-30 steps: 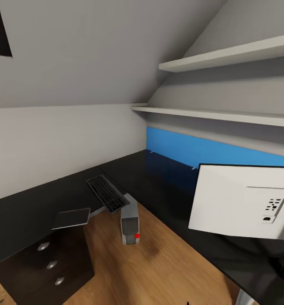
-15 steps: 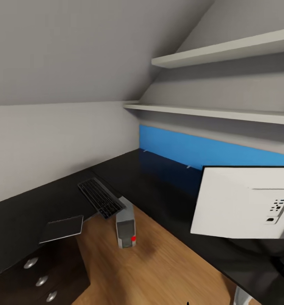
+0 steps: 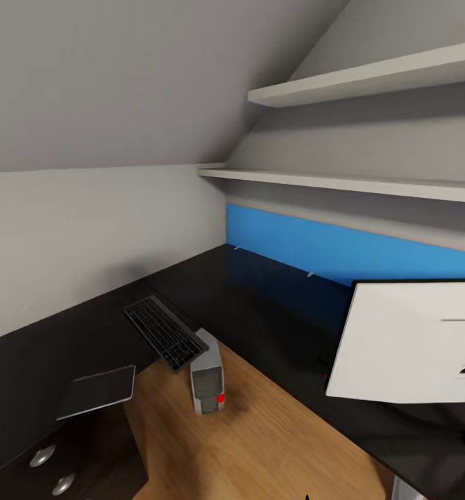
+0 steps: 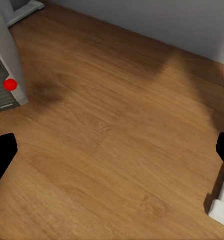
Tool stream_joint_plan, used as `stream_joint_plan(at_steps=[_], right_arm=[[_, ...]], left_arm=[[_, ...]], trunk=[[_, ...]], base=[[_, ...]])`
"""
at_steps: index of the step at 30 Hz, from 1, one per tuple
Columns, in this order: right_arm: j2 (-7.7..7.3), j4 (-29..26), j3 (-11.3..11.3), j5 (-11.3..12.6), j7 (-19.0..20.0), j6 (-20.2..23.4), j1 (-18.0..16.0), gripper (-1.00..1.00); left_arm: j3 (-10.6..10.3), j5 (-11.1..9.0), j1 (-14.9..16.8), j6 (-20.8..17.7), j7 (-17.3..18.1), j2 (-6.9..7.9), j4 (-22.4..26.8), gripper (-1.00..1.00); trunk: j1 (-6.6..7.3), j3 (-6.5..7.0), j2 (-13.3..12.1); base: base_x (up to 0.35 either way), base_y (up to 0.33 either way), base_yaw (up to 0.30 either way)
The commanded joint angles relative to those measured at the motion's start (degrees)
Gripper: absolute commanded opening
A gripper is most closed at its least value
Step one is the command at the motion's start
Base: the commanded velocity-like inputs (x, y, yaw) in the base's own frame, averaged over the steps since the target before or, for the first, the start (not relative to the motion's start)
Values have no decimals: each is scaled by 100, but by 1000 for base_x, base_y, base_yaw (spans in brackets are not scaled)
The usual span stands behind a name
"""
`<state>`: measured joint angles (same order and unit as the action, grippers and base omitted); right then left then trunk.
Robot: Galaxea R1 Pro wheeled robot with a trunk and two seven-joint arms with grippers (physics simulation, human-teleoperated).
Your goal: In the bedroom, organize the workspace by keeping the computer under the desk, ensuring the monitor is on the desk, placing the keyboard on the desk next to the monitor, placing the mouse on the desk next to the keyboard, moving the folder from the swivel chair onto the desk next to the mouse, stacking the notebook on top of the folder with the pen on top of the notebook, and positioning the swivel chair next to the desk.
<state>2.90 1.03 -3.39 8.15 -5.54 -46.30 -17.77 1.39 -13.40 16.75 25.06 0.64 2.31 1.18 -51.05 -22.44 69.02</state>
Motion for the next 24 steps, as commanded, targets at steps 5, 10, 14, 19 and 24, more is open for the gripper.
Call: stream_joint_plan(at_steps=[5, 10, 14, 19, 24], right_arm=[[1, 11, -39, 37, -17, -20, -7, 100], [0, 11, -39, 37, -17, -20, -7, 100], [0, 11, -39, 37, -17, -20, -7, 100], [0, 11, -39, 37, -17, -20, -7, 100], [0, 11, -39, 37, -17, -20, -7, 100]], left_arm=[[10, -8, 3, 17, 6, -1, -4, 100], [10, -10, 3, 17, 6, -1, -4, 100], [10, -11, 3, 17, 6, 0, -4, 100], [10, -12, 3, 17, 6, 1, -4, 100], [10, -13, 3, 17, 6, 0, -4, 100]], trunk=[[0, -7, 4], [0, -7, 4], [0, -7, 4], [0, -7, 4], [0, -7, 4]], base=[[7, 6, -205], [2, 2, -245], [0, 0, -255], [0, 0, -258], [0, 36, -258]])
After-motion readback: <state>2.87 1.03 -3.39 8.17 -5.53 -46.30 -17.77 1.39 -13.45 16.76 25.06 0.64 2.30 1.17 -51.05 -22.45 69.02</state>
